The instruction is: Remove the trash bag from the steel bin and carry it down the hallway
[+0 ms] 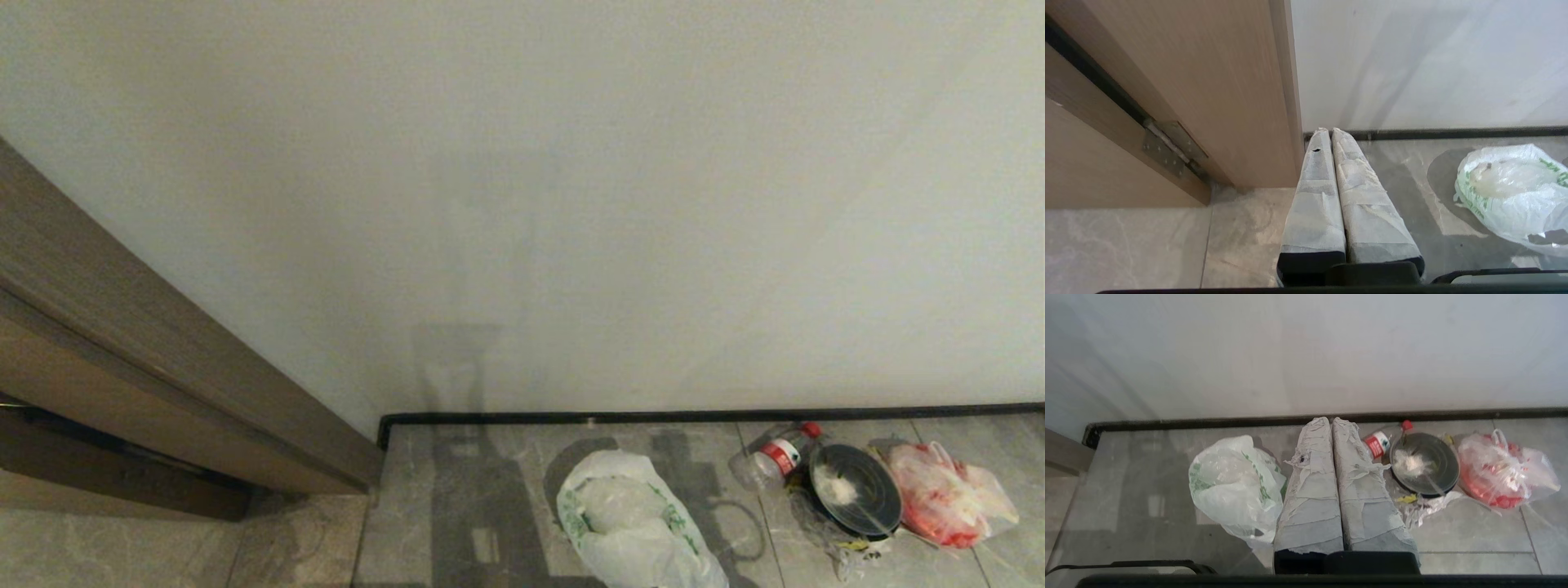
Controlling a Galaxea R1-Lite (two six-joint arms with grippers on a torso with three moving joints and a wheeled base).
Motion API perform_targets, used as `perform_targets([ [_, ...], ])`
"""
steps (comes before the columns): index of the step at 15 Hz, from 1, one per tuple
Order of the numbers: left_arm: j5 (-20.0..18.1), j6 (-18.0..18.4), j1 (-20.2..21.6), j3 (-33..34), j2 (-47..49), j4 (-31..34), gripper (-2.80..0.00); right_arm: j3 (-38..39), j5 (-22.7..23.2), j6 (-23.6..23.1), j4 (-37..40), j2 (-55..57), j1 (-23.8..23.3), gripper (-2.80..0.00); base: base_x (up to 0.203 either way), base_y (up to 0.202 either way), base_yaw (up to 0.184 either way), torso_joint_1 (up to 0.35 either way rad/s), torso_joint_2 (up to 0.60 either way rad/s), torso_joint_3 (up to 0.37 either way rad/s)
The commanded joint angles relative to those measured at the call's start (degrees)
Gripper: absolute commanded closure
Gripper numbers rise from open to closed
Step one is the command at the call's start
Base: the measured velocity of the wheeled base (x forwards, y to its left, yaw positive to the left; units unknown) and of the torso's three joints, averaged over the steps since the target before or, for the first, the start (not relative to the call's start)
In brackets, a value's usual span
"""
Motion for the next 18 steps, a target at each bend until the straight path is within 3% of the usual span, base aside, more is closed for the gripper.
perform_targets([
  [1, 0.1, 0.0, 0.0, 0.0, 0.0, 0.0, 0.0, 0.0, 0.0, 0.0, 0.0, 0.1, 0.1, 0.0, 0.0, 0.0, 0.0, 0.002, 0.01, 0.19],
  [18, 0.1, -0.1, 0.0, 0.0, 0.0, 0.0, 0.0, 0.0, 0.0, -0.1, 0.0, 0.2, 0.0, 0.0, 0.0, 0.0, 0.0, 0.002, 0.0, 0.204],
])
